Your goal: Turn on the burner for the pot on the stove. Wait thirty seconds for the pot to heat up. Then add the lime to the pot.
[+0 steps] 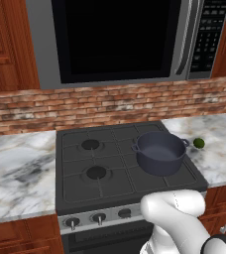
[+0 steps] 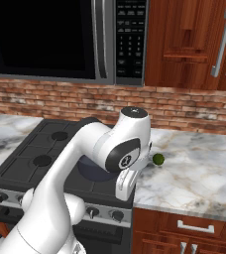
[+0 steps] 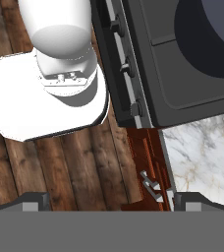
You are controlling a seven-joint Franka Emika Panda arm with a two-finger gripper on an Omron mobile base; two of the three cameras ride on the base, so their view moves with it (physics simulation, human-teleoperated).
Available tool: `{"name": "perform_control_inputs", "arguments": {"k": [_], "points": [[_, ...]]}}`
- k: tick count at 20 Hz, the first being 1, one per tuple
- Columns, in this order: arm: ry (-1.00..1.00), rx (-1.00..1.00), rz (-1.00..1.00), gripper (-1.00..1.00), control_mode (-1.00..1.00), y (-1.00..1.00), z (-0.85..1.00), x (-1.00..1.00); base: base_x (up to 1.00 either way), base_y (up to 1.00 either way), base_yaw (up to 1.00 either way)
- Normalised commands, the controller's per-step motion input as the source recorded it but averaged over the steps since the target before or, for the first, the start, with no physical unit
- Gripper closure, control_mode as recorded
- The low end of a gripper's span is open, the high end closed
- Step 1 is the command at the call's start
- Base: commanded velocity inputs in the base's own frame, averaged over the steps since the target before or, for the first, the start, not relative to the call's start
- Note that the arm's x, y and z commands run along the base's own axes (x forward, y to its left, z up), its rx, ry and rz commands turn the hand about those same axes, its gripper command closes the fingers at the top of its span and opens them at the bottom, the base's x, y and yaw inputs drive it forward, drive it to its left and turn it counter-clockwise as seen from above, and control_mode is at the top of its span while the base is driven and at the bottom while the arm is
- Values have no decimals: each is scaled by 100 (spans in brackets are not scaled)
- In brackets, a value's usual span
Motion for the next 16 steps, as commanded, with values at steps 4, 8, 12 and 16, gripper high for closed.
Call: {"name": "perform_control_inputs", "arguments": {"k": [4, 8, 12, 16], "points": [[0, 0, 0, -100, -100, 0, 0, 0, 0, 0, 0], [0, 0, 0, -100, -100, 0, 0, 0, 0, 0, 0], [0, 0, 0, -100, -100, 0, 0, 0, 0, 0, 0], [0, 0, 0, -100, -100, 0, 0, 0, 0, 0, 0]]}}
